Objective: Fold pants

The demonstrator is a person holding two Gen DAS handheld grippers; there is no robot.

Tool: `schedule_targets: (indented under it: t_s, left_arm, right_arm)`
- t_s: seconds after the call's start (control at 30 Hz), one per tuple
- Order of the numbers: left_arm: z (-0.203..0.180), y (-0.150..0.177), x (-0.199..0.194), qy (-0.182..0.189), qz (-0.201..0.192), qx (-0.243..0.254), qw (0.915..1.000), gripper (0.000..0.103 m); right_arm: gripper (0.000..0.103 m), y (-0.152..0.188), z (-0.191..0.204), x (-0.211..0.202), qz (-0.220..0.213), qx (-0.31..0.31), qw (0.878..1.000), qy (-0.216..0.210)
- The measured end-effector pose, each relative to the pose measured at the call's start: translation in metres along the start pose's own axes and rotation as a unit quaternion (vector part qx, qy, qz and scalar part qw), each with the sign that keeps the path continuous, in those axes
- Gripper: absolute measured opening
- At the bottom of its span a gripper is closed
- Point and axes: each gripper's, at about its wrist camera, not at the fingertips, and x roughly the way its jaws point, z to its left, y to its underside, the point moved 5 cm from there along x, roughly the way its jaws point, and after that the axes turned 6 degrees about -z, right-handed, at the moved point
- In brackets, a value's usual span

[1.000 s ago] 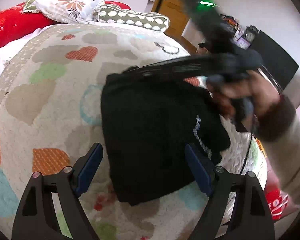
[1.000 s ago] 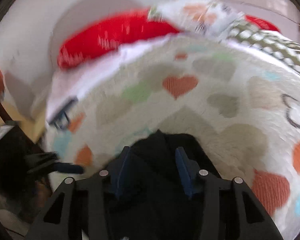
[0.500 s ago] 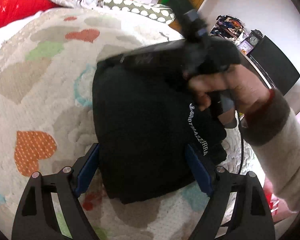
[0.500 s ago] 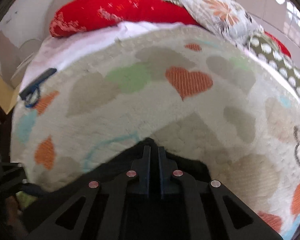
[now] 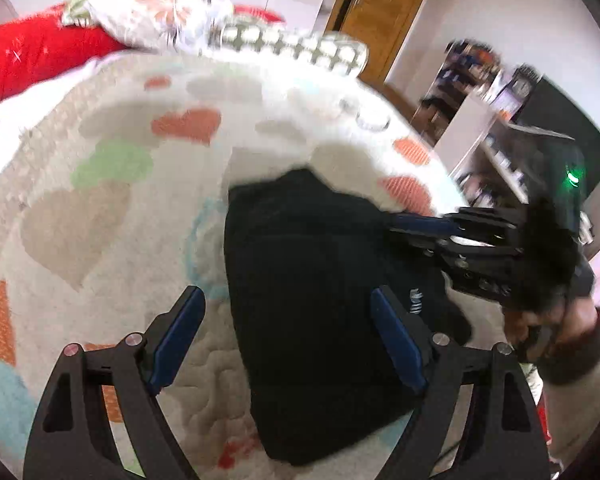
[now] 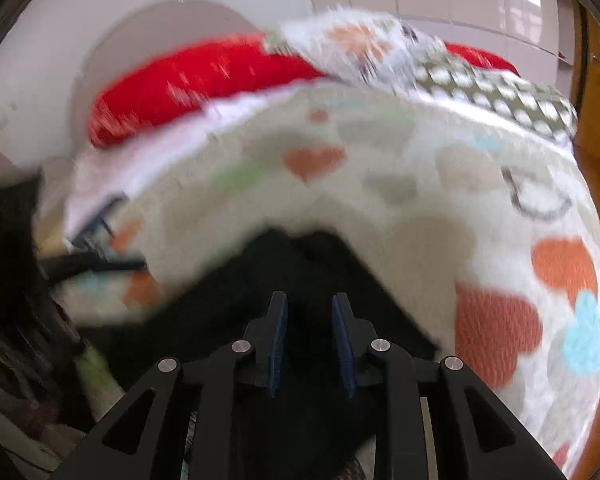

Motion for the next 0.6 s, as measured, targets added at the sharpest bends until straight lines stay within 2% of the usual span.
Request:
schedule_targets:
  t_s: [0.07, 0.2, 0.27, 0.3, 0.33, 0.4, 0.5, 0.6]
  left_arm:
    - [-0.01, 0.013, 0.01, 0.026, 0.027, 0.0, 0.9993, 0.085]
    - [-0.021, 0.027, 0.009, -0.005, 0.01, 0.042, 0.9991, 0.085]
    - [-0.019, 0.024, 0.004, 0.003, 0.016, 0.026, 0.9995, 0.085]
    - [-0.017, 0.02, 0.002, 0.009, 0.016, 0.017, 0.9997, 0.085]
    - [-0.014, 0.015, -0.002, 0.015, 0.009, 0.009, 0.9998, 0.085]
    - [-0.015, 0.009, -0.006, 0.015, -0.008, 0.01, 0.9998, 0.085]
    - [-0.024, 0.01, -0.002, 0.024, -0.008, 0.019, 0.9995, 0.085]
    - [-0.033, 0.019, 0.006, -0.001, -0.004, 0.053, 0.9986, 0.085]
  right_arm:
    - [0.021, 0.014, -0.008, -0.005, -0.003, 0.029, 1.0, -0.007]
    - [0.022, 0.032, -0.018, -0.021, -0.016, 0.073, 0.997, -0.036]
    - [0.025, 0.03, -0.027, -0.033, -0.027, 0.104, 0.994, -0.039]
    - [0.034, 0.027, -0.034, -0.041, -0.041, 0.118, 0.992, -0.034]
    - [0.048, 0.025, -0.039, -0.045, -0.052, 0.124, 0.99, -0.029]
    - [0.056, 0.021, -0.053, -0.051, -0.068, 0.142, 0.987, -0.014]
    - [0.055, 0.02, -0.062, -0.037, -0.053, 0.16, 0.985, -0.019]
    - [0.036, 0.02, -0.061, -0.013, -0.035, 0.178, 0.982, -0.042]
